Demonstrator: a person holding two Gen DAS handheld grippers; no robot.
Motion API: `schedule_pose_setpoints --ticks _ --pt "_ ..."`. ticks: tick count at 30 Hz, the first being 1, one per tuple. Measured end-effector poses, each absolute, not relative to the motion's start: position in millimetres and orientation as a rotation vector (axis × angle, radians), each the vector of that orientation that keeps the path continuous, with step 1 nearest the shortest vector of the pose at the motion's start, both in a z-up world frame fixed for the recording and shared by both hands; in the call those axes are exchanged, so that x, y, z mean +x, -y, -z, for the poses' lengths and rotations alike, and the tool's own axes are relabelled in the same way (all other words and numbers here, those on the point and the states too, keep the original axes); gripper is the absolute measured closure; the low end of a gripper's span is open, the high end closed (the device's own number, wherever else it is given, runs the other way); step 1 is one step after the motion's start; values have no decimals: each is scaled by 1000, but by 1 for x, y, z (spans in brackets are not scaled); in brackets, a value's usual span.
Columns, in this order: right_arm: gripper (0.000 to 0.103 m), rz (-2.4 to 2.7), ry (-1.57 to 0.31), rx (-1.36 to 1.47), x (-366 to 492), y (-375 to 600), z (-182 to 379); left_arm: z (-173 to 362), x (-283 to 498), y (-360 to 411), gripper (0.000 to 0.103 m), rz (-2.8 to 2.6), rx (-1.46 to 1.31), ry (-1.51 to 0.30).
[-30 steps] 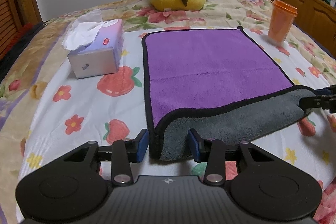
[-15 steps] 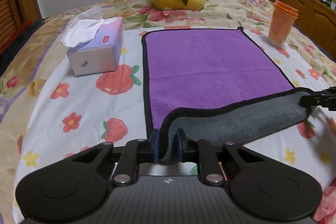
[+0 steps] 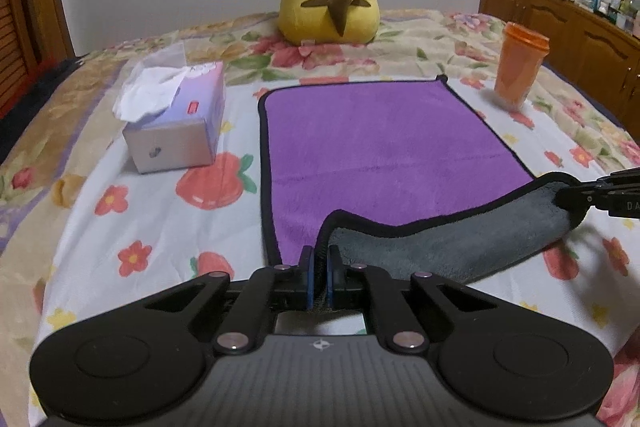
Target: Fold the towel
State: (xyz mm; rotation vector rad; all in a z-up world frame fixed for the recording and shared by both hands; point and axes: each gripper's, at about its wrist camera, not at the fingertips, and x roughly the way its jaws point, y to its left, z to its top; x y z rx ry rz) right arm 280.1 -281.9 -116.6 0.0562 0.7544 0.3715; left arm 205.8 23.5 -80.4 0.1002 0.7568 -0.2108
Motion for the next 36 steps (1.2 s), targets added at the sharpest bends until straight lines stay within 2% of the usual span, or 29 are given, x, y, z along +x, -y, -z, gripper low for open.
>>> schedule_pose_setpoints --ticks 23,36 --pt "98 -377 -600 55 279 287 93 54 208 -28 95 208 53 -648" --pt "98 -364 -582 36 291 287 91 54 221 -26 95 228 64 -637"
